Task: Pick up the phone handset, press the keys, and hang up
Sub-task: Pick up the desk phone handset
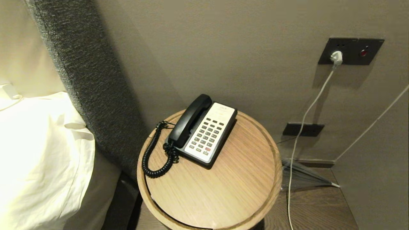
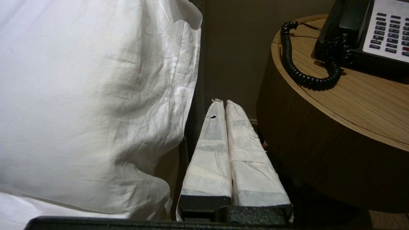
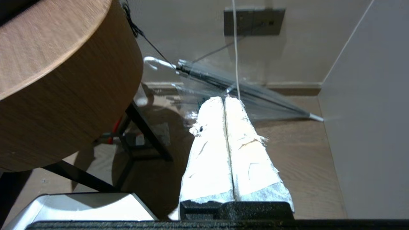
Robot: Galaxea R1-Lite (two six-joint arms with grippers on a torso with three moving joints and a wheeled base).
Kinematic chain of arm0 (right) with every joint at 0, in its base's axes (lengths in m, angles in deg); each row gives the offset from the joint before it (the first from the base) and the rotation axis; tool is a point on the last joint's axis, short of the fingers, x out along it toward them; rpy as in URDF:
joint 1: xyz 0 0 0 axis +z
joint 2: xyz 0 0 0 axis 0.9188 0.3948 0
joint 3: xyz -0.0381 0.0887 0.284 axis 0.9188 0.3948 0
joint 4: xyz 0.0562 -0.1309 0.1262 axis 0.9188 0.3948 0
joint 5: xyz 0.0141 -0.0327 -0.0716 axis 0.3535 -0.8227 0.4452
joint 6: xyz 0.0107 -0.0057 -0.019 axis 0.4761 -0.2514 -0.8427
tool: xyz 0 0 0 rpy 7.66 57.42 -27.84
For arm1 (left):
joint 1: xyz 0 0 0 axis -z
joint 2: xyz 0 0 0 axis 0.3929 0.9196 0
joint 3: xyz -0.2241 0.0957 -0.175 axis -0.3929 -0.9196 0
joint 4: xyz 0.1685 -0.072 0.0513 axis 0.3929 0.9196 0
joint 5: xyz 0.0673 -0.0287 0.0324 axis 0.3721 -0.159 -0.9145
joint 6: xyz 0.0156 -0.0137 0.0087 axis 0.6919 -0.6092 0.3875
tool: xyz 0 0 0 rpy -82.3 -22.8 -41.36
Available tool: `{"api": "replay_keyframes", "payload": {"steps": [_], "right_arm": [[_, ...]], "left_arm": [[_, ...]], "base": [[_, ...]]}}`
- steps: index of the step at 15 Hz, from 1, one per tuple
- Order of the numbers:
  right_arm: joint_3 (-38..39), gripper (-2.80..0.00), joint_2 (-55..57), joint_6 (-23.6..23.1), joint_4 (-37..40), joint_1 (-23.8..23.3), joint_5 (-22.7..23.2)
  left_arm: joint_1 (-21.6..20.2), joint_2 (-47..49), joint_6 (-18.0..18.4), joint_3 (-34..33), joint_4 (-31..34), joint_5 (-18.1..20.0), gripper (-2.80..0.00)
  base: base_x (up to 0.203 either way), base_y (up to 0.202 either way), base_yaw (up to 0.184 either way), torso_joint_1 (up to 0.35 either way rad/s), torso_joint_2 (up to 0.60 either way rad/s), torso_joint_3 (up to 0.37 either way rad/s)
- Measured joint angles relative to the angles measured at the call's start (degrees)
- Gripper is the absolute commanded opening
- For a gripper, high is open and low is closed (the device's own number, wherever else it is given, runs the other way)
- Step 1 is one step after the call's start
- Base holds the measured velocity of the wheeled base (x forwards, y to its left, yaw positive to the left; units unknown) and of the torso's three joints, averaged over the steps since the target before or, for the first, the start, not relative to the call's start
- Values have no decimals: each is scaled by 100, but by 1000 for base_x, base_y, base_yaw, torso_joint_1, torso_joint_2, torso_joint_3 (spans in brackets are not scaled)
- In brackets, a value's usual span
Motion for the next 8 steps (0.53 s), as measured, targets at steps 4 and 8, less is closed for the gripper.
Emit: {"api": "replay_keyframes", "payload": {"steps": [4,8], "right_arm": [[0,-280,0,-2,0,0,-1],[0,-280,0,-2,1,0,-1]], "left_arm": [[5,0,7,0,0,0,-280],[0,0,5,0,0,2,-280]], "base": [[0,0,0,0,2,-195],[0,0,0,2,3,-195]]}}
